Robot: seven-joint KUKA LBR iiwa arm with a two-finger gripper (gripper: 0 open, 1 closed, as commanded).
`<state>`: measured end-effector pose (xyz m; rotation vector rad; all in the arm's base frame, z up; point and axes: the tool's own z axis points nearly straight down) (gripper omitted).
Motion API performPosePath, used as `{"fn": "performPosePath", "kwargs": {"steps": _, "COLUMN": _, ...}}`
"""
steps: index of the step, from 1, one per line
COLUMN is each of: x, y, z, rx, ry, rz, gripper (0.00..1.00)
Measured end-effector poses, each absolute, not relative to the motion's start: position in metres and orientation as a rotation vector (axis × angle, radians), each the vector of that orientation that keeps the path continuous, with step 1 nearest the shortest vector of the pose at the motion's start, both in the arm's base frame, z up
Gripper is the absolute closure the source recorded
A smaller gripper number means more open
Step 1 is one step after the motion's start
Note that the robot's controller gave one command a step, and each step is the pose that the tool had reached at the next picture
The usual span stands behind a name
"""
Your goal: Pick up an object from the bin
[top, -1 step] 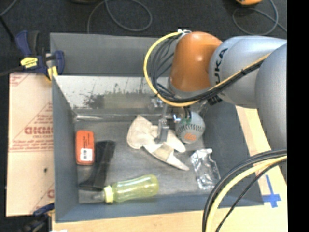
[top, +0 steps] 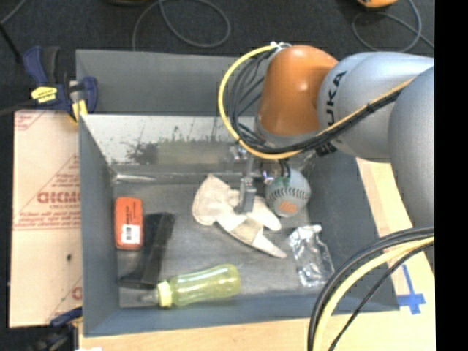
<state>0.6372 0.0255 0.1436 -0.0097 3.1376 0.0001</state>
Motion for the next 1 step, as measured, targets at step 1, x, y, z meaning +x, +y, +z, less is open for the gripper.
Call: {"fn": "performPosePath", "kwargs": {"steps": 1, "x": 0.6350, "y": 0.0216, "z": 0.1332, "rx": -0.175, "ry": 3.129, "rz": -0.001, "gripper": 0.00}}
